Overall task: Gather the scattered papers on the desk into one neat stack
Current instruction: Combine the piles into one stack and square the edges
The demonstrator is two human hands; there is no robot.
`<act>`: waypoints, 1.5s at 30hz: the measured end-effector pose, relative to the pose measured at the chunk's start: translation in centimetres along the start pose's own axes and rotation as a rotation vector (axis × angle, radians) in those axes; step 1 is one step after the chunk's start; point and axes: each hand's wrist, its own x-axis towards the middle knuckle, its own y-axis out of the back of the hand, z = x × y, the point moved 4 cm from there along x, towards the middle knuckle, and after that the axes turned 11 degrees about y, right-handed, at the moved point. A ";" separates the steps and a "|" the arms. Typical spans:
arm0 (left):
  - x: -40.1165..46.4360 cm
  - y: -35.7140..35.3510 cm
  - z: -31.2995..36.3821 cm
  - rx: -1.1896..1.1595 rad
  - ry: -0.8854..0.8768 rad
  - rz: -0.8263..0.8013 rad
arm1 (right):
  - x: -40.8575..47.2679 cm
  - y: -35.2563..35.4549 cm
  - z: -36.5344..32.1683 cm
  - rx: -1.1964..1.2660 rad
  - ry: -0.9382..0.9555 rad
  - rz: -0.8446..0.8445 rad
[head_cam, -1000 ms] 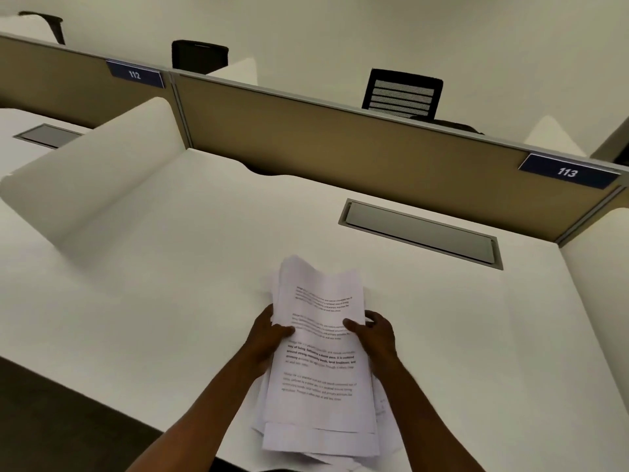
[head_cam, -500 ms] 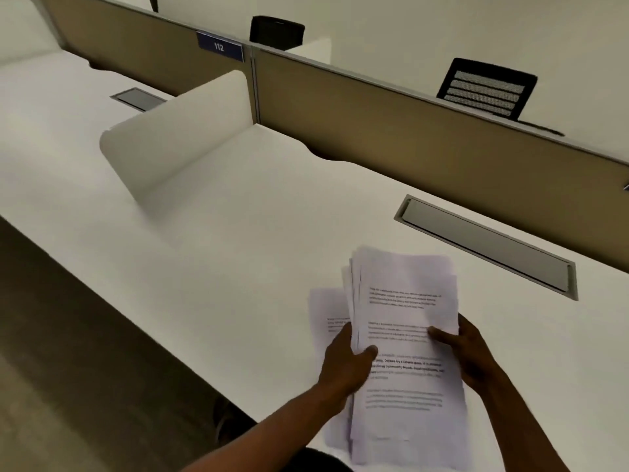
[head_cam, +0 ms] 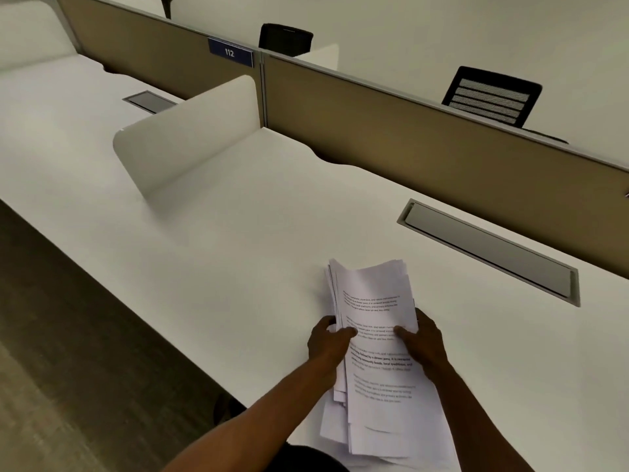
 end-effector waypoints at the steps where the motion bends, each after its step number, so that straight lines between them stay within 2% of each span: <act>1: 0.2 0.1 0.1 -0.007 0.026 -0.025 | -0.1 0.1 0.0 0.007 -0.006 0.001; 5: 0.6 0.5 0.6 -0.018 -0.031 -0.090 | -0.4 0.4 0.4 0.069 -0.046 0.011; 8: 1.5 0.8 0.9 -0.059 0.053 -0.124 | -0.5 0.3 0.5 0.156 -0.043 0.005; 11: 2.4 1.0 1.6 0.018 0.070 -0.170 | -0.6 -0.1 0.1 0.203 -0.033 0.008; 14: 2.4 1.8 3.7 0.084 -0.047 -0.240 | -0.2 -0.1 -0.7 0.308 -0.024 0.065; 17: 1.6 3.1 7.5 0.115 -0.221 -0.368 | 1.1 0.3 -1.8 0.577 -0.072 0.134; 20: 0.9 4.4 11.2 0.147 -0.311 -0.506 | 2.5 -0.1 -3.9 0.867 -0.091 0.010; 22: 0.8 5.5 13.6 0.199 -0.365 -0.529 | 3.5 -0.5 -6.4 0.915 -0.011 -0.072; 24: 0.5 6.7 15.9 0.228 -0.458 -0.475 | 4.3 -0.9 -9.1 0.886 0.061 -0.062; 28: -0.5 8.9 20.0 0.240 -0.655 -0.297 | 6.0 -1.3 -14.1 0.761 0.214 0.116; 33: -0.1 11.2 21.4 0.195 -0.741 -0.182 | 6.3 -2.3 -18.4 0.733 0.432 0.154; 37: 1.6 12.3 19.6 0.226 -0.693 -0.146 | 6.1 -5.4 -16.1 0.768 0.324 0.112; 40: 3.3 12.7 17.5 0.248 -0.649 -0.073 | 5.7 -7.6 -13.8 0.649 0.222 0.096; 45: 3.6 12.8 16.7 0.165 -0.636 -0.039 | 5.6 -8.4 -13.9 0.600 0.207 0.122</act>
